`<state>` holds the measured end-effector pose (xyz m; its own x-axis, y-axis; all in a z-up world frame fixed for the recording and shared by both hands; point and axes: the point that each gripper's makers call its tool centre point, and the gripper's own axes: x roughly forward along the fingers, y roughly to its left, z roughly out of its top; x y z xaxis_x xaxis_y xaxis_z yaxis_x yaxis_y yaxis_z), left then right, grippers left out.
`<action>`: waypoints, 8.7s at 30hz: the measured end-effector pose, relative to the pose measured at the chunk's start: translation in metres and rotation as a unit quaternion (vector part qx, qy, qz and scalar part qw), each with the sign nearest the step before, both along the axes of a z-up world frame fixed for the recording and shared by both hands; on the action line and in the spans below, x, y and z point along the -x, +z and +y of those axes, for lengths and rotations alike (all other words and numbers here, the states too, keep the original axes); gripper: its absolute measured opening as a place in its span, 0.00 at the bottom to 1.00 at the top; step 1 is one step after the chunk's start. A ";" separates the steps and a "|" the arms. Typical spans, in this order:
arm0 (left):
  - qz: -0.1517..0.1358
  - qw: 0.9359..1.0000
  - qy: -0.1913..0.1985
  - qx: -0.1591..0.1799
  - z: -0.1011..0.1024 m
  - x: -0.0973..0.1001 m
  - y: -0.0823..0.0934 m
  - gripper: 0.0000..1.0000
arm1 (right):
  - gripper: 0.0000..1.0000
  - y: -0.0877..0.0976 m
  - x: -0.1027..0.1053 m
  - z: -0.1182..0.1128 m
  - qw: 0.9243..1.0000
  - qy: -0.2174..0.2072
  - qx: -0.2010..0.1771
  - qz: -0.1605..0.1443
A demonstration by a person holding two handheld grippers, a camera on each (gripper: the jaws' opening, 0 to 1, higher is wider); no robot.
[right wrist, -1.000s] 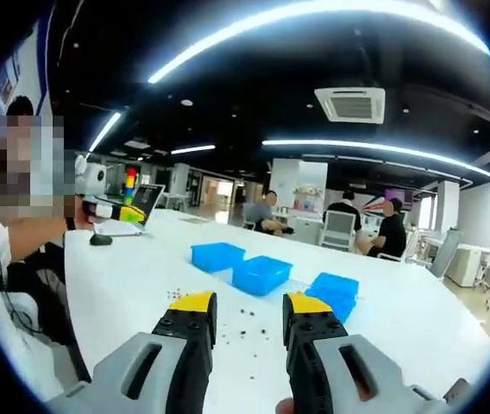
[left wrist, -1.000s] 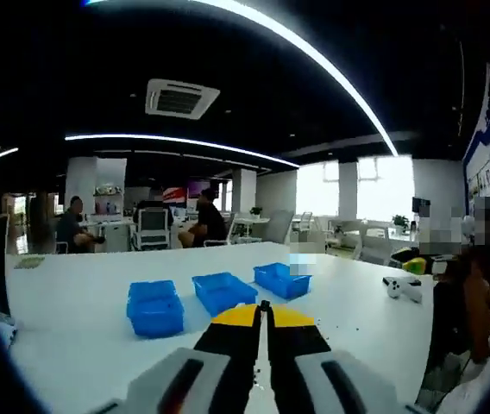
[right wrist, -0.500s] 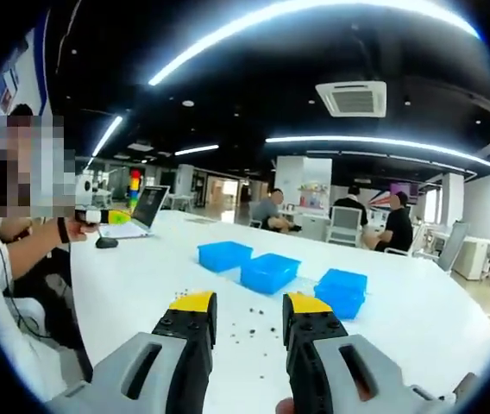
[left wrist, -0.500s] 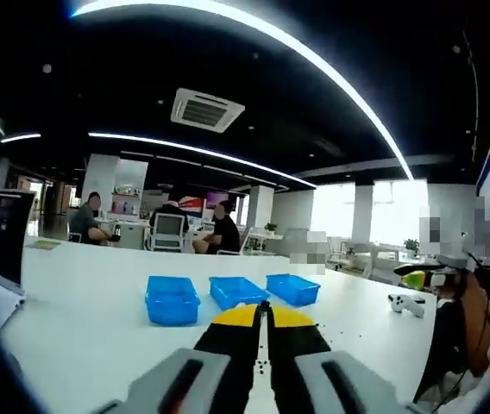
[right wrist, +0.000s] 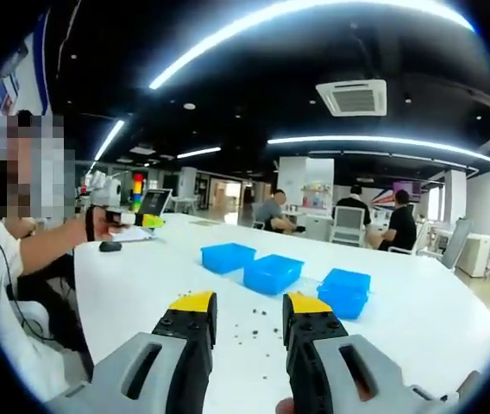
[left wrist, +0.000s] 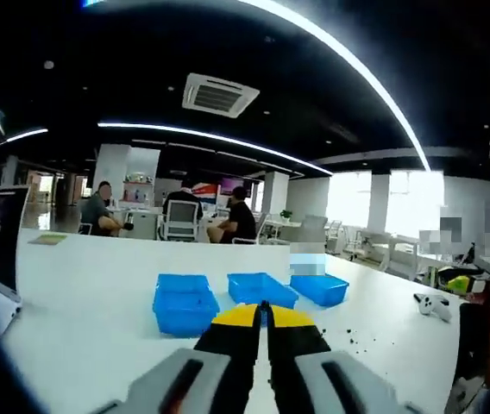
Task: Pick up the resistors one by one and place each resistor into its matching bin, sorting the parts by color and model until every resistor is separated into the correct bin for its type
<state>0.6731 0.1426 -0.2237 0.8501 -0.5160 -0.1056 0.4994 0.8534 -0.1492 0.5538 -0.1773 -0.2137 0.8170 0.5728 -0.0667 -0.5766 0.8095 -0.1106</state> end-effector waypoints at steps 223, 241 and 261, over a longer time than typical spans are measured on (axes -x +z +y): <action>0.051 0.989 0.124 -0.066 0.019 -0.179 -0.041 0.06 | 0.35 0.002 0.008 0.005 1.000 0.020 -0.013 -0.003; 0.028 0.986 0.119 -0.114 0.013 -0.166 -0.034 0.60 | 0.35 0.002 0.009 0.004 1.000 0.018 -0.014 -0.006; -0.037 0.998 -0.044 -0.024 -0.036 -0.015 0.028 0.58 | 0.35 0.004 0.015 0.010 0.999 0.035 -0.020 -0.005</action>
<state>0.6880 0.1062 -0.1960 0.8083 -0.5845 -0.0706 0.5806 0.8113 -0.0690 0.5389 -0.1671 -0.2096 0.7757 0.6302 -0.0356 -0.6306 0.7714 -0.0855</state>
